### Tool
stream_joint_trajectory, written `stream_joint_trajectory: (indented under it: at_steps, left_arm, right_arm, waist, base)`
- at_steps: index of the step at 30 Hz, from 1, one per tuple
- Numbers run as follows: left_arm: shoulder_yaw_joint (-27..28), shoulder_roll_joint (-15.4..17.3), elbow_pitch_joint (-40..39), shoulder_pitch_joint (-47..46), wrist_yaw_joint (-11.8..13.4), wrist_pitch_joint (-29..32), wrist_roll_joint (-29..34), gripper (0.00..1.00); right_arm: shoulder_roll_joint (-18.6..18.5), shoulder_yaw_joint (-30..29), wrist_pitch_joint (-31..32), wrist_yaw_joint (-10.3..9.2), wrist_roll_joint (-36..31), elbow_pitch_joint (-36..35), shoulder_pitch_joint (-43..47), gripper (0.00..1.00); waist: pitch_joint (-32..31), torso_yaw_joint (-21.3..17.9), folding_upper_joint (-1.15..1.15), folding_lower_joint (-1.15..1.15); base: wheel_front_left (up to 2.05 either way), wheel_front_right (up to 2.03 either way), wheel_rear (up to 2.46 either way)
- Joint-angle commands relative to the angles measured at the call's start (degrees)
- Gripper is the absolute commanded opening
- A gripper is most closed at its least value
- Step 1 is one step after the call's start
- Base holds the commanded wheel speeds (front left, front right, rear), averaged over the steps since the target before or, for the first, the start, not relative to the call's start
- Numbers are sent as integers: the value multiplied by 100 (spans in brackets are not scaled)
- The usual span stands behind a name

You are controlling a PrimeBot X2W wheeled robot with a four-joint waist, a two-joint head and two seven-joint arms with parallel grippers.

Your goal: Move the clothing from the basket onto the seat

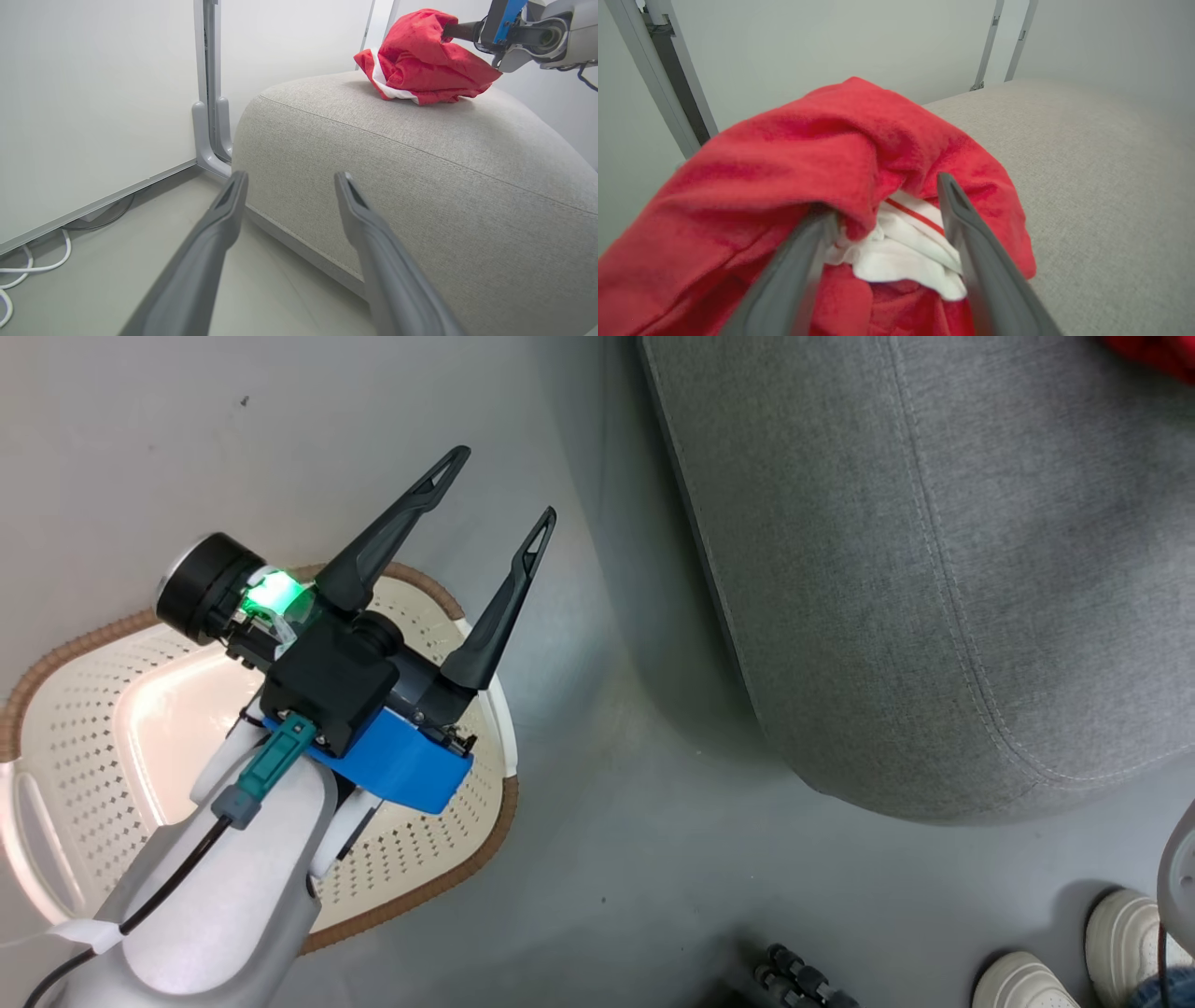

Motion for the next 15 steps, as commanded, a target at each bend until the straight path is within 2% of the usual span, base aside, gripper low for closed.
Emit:
stream_joint_trajectory:
  at_steps: [1, 9, 15]
  left_arm:
    - [9, -11, 56, -9, 0, -64, -39, 100]
    - [-9, -273, 518, 226, 54, -320, -249, 100]
    - [140, -552, 1018, 637, 121, -443, -498, 100]
  right_arm:
    - [12, 33, -20, 3, -86, 14, 93, 100]
    - [118, 474, -21, 2, -268, 85, 459, 100]
    - [226, 983, -20, 3, -154, -81, 1085, 100]
  waist:
    - [-136, 12, 0, -1]
    - [-812, 112, 0, -1]
    - [-1717, 291, 0, -1]
  base:
    - [0, 0, 0]
    - [0, 0, 0]
    - [0, 0, 0]
